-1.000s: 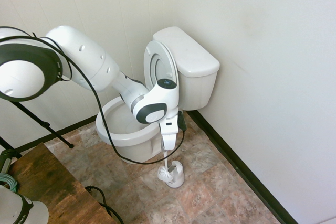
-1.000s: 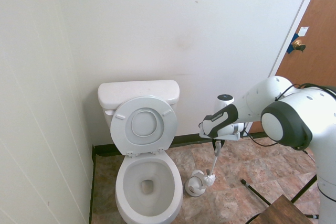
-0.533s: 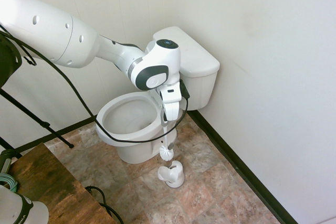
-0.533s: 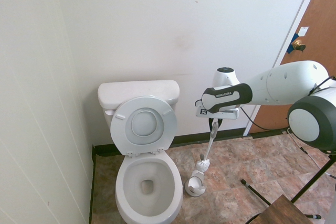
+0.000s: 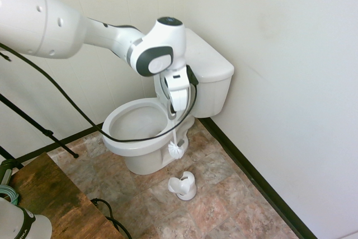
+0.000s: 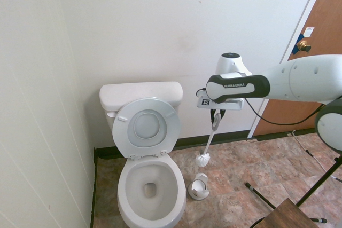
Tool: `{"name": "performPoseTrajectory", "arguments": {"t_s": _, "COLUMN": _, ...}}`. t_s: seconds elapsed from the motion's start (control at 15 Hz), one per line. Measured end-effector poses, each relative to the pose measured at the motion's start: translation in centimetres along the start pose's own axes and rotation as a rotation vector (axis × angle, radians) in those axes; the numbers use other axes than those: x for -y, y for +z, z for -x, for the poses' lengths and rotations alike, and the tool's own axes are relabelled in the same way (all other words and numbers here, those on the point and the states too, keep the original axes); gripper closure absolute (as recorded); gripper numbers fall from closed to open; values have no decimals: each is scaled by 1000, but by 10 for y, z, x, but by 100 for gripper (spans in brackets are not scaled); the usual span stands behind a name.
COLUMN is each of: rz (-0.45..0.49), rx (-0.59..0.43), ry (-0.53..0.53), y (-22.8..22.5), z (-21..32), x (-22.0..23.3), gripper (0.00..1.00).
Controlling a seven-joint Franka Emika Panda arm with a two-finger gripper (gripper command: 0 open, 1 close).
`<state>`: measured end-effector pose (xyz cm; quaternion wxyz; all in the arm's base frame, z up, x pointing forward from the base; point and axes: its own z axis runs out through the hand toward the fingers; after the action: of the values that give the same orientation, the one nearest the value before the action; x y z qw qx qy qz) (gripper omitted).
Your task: Clean the toilet
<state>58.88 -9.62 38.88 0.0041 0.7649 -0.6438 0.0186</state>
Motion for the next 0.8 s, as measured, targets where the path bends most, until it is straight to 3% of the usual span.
{"name": "performPoseTrajectory", "arguments": {"t_s": 0.13, "rz": -26, "rx": 7, "ry": -40, "y": -22, "z": 36, "x": 7, "gripper": 100}}
{"name": "performPoseTrajectory", "arguments": {"t_s": 0.53, "rz": -60, "rx": 62, "ry": -151, "y": -28, "z": 143, "x": 29, "gripper": 100}}
{"name": "performPoseTrajectory", "arguments": {"t_s": 0.8, "rz": -97, "rx": 85, "ry": -173, "y": -2, "z": 189, "x": 46, "gripper": 100}}
